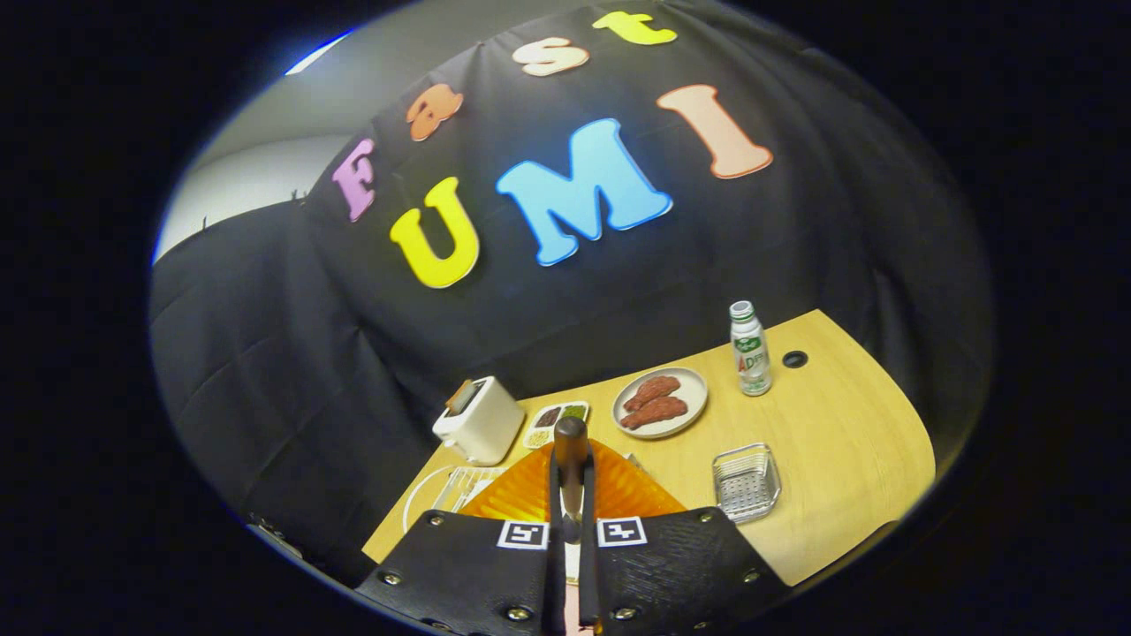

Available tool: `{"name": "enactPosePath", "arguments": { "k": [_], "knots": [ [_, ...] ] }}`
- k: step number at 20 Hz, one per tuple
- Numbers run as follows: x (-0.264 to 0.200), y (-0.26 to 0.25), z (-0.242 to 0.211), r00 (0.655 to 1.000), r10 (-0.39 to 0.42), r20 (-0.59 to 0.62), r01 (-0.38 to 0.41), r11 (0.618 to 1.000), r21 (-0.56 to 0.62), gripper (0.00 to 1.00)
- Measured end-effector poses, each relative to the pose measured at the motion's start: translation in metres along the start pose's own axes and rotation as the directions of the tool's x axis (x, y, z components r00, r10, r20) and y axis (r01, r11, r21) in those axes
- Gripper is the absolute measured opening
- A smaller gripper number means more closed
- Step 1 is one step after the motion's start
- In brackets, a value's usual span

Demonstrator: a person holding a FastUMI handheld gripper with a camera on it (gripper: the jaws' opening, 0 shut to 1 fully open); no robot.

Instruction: Take the plate from the dish rack, then take the spoon from the basket and place it into the plate.

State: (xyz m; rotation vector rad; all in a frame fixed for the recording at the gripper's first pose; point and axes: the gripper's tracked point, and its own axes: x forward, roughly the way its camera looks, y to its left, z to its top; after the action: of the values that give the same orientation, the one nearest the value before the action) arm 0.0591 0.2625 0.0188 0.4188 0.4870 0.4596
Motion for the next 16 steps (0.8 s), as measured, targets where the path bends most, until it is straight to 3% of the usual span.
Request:
{"name": "enactPosePath", "arguments": {
  "k": [7, 16],
  "knots": [
    [-0.008, 0.063, -0.108, 0.981, 0.096, -0.17, -0.124, 0.978, -0.165, 0.06],
    [-0.015, 0.091, -0.216, 0.943, 0.128, -0.306, -0.219, 0.933, -0.285, 0.06]
  ]
}}
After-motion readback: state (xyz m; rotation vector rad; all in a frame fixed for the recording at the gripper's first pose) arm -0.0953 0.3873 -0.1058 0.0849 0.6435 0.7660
